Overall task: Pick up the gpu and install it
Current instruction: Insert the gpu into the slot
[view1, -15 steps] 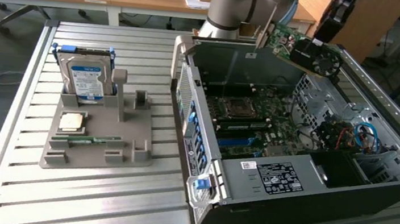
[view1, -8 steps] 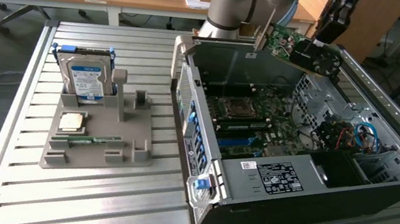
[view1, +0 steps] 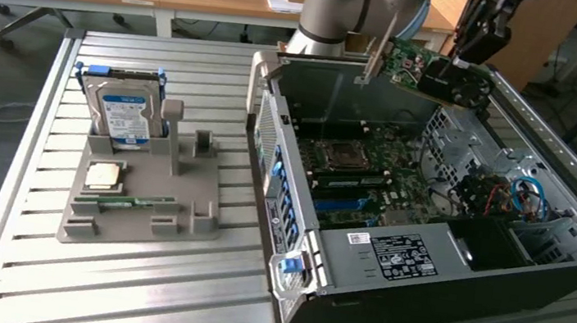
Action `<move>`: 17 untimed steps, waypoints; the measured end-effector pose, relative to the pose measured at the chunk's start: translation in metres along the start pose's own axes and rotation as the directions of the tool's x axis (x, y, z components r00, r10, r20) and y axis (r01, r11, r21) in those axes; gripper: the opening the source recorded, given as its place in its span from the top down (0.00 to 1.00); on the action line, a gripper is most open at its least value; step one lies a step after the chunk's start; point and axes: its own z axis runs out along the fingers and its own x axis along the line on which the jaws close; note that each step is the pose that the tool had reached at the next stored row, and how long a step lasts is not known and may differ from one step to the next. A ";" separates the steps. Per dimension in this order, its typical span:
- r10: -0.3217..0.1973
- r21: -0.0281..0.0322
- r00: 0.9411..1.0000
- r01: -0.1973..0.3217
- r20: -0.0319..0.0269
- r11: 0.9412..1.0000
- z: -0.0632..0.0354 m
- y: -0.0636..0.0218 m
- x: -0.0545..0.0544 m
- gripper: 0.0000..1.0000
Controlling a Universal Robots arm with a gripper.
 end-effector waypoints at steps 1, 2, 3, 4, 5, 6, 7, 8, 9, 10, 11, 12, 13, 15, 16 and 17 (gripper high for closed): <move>-0.014 0.000 1.000 0.014 -0.001 1.000 0.0000 0.0000 0.000 0.73; -0.029 0.000 1.000 0.029 -0.002 1.000 0.0001 0.0000 0.000 0.73; -0.044 0.000 0.999 0.044 -0.003 0.999 0.0001 0.0000 0.000 0.73; -0.058 0.000 0.998 0.058 -0.004 0.998 0.0001 0.0000 0.000 0.73; -0.072 0.000 0.997 0.072 -0.005 0.997 0.0001 0.0000 0.000 0.73; -0.087 -0.001 0.996 0.087 -0.006 0.996 0.0002 0.0000 0.000 0.73; -0.102 -0.001 0.995 0.102 -0.007 0.995 0.0002 0.0000 0.000 0.73; -0.116 -0.001 0.993 0.116 -0.008 0.993 0.0002 0.0000 0.000 0.73; -0.131 -0.001 0.991 0.131 -0.009 0.991 0.0003 0.0000 0.000 0.73; -0.144 -0.001 0.990 0.144 -0.010 0.990 0.0003 0.0000 0.000 0.73; -0.156 -0.001 0.988 0.156 -0.011 0.988 0.0003 0.0000 0.000 0.73; -0.169 -0.002 0.986 0.169 -0.012 0.986 0.0004 0.0000 0.000 0.73; -0.183 -0.002 0.983 0.183 -0.013 0.983 0.0004 0.0000 0.000 0.73; -0.208 -0.002 0.978 0.208 -0.015 0.978 0.0005 0.0000 0.000 0.73; -0.221 -0.002 0.975 0.221 -0.016 0.975 0.0005 0.0000 0.000 0.73; -0.233 -0.003 0.972 0.233 -0.017 0.972 0.0005 0.0000 0.000 0.73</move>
